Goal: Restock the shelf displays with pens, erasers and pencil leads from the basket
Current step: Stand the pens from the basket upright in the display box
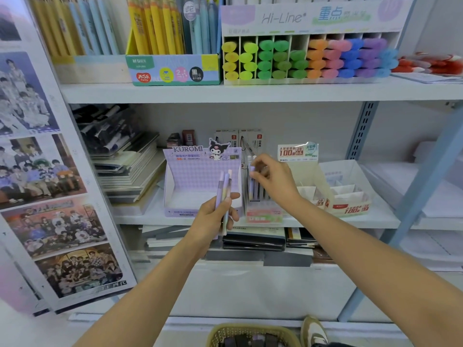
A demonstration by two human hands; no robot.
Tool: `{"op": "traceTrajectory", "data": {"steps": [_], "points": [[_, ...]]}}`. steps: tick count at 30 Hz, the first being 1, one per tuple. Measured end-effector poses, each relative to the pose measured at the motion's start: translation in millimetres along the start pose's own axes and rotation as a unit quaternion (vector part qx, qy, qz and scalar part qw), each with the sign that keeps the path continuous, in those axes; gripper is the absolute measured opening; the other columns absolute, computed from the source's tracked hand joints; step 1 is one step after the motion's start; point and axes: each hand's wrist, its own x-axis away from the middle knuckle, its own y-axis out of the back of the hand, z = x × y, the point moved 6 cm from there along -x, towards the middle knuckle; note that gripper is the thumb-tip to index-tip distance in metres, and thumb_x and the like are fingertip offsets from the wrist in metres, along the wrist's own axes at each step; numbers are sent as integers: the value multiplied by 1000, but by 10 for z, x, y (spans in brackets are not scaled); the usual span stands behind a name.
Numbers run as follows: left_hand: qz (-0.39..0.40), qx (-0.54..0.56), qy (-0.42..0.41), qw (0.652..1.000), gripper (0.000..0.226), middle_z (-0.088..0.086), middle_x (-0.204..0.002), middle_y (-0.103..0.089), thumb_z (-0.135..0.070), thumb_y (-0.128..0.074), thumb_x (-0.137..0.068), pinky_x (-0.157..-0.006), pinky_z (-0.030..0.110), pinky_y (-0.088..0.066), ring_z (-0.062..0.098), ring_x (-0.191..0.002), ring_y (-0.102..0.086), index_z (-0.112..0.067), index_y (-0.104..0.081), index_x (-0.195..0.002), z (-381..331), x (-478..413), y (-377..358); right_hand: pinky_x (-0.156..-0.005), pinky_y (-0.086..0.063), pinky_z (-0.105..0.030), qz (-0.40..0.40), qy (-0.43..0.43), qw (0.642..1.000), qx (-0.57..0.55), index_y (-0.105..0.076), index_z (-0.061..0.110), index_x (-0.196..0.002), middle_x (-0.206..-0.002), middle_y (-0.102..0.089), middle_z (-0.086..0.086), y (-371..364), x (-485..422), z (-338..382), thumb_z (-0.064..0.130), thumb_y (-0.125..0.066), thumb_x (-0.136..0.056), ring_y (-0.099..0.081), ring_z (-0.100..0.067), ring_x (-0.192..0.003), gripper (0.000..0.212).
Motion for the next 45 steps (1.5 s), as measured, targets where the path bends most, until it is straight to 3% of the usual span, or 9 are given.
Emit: {"op": "traceTrajectory", "data": {"steps": [8, 12, 16, 18, 24, 28, 34, 41, 45], "points": [[25, 23, -2, 999, 32, 5, -70, -60, -30, -42, -102, -68, 31, -52, 16, -61, -54, -14, -61, -123, 19, 9, -1, -73, -44, -21, -15, -9, 999, 44, -70, 12, -102, -88, -55, -1, -15, -24, -65, 13, -70, -86, -49, -8, -70, 17], [38, 37, -2, 999, 32, 3, -66, -56, -31, -42, -103, -59, 23, -49, 14, -57, -51, -15, -62, -121, 5, 30, -65, -70, -49, -18, 7, -69, 988, -136, -70, 13, -109, -95, -67, 1, 10, 52, 28, 16, -62, -93, -60, -6, -77, 18], [52, 38, -3, 998, 31, 2, -64, -56, -31, -41, -103, -55, 23, -47, 13, -55, -50, -16, -63, -119, -38, 53, -167, -66, -57, -24, 107, -159, 927, -324, -67, 10, -115, -95, -74, -5, -83, 212, 92, 15, -61, -93, -69, -14, -79, 23], [61, 35, -2, 998, 32, 1, -64, -58, -31, -41, -103, -56, 22, -48, 12, -55, -51, -15, -63, -119, -57, 65, -217, -76, -57, -34, 126, -168, 916, -341, -67, 9, -116, -98, -74, -8, -69, 264, 120, 12, -63, -91, -70, -19, -84, 25], [58, 64, 22, 996, 30, 7, -73, -69, -30, -45, -101, -55, 26, -52, 16, -55, -58, -8, -60, -114, -116, 103, -304, -76, -57, -30, 116, -157, 910, -367, -64, 9, -102, -86, -75, -1, 129, 296, 213, 8, -63, -91, -70, -16, -78, 12], [27, 48, 60, 997, 29, 6, -67, -66, -36, -43, -102, -37, 21, -33, 14, -42, -46, -13, -58, -113, -96, 96, -280, -73, -58, -27, 53, -148, 908, -388, -61, 9, -103, -92, -74, -8, 375, 251, 234, 5, -58, -92, -70, -18, -82, 12], [-16, 24, 95, 995, 23, 1, -59, -52, -29, -44, -101, -39, 22, -22, 13, -40, -36, -12, -52, -113, -39, 75, -204, -73, -59, -27, -107, -107, 931, -333, -61, 7, -114, -93, -72, -13, 712, 194, 77, 6, -59, -93, -72, -18, -86, 21], [-51, 35, 58, 996, 17, 6, -68, -52, -23, -40, -103, -37, 23, -29, 14, -44, -46, -12, -37, -91, -43, 51, -170, -74, -60, -33, -117, -91, 964, -221, -62, 6, -111, -93, -68, -14, 578, 178, -77, 4, -61, -92, -70, -24, -86, 20], [-47, 33, 43, 997, 18, 4, -67, -51, -26, -42, -103, -41, 26, -35, 15, -49, -49, -12, -39, -92, -24, 57, -125, -72, -60, -28, -96, -74, 976, -183, -63, 14, -105, -89, -67, -8, 404, 149, -104, 5, -62, -91, -69, -22, -86, 16]]}}
